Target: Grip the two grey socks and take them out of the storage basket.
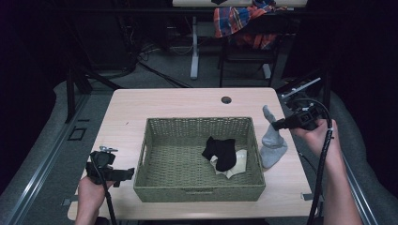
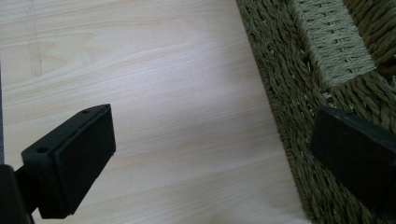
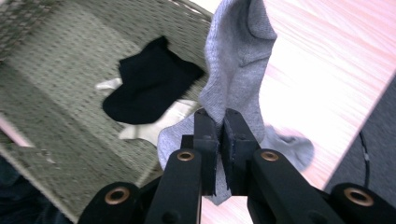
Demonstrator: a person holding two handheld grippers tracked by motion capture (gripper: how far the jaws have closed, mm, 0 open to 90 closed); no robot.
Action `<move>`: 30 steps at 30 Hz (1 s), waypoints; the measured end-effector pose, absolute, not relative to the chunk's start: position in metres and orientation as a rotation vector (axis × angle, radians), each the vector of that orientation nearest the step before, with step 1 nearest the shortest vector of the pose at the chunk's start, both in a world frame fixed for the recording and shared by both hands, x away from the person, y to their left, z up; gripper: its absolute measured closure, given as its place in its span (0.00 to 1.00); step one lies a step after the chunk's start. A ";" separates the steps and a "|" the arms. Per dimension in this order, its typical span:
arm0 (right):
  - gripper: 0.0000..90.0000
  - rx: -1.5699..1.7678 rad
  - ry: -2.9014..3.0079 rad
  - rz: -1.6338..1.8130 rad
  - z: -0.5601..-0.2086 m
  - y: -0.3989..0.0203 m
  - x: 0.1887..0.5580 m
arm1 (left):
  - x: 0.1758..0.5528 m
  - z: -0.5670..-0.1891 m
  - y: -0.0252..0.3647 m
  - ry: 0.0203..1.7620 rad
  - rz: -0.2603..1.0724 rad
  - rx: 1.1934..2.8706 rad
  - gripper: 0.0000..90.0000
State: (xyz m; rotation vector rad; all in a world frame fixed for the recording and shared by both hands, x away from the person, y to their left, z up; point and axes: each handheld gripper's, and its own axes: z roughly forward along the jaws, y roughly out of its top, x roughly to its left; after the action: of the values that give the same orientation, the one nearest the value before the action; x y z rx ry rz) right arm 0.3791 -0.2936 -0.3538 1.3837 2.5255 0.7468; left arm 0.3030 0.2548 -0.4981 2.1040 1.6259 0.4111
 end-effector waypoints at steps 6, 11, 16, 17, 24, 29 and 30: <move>0.95 1.448 2.510 0.686 -0.364 -0.309 0.386 | 0.303 -0.498 0.254 1.626 0.410 2.102 0.01; 0.95 1.490 2.513 0.632 -0.375 -0.312 0.392 | 0.303 -0.498 0.254 1.626 0.410 2.101 0.01; 0.95 1.518 2.525 0.559 -0.396 -0.315 0.402 | 0.303 -0.498 0.254 1.625 0.410 2.102 0.01; 0.95 1.525 2.527 0.545 -0.399 -0.316 0.404 | 0.303 -0.498 0.254 1.624 0.410 2.102 0.01; 0.95 1.545 2.545 0.498 -0.420 -0.317 0.413 | 0.303 -0.498 0.254 1.623 0.409 2.105 0.01; 0.95 1.537 2.560 0.469 -0.446 -0.313 0.422 | 0.304 -0.498 0.254 1.623 0.406 2.108 0.01; 0.95 1.537 2.560 0.469 -0.446 -0.313 0.422 | 0.304 -0.498 0.254 1.623 0.406 2.108 0.01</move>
State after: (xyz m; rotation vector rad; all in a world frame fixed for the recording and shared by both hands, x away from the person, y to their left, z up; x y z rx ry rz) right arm 0.4219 -0.3128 -0.4461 1.5371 2.5597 0.4694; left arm 0.3036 0.2542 -0.4983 2.1081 1.6228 0.4062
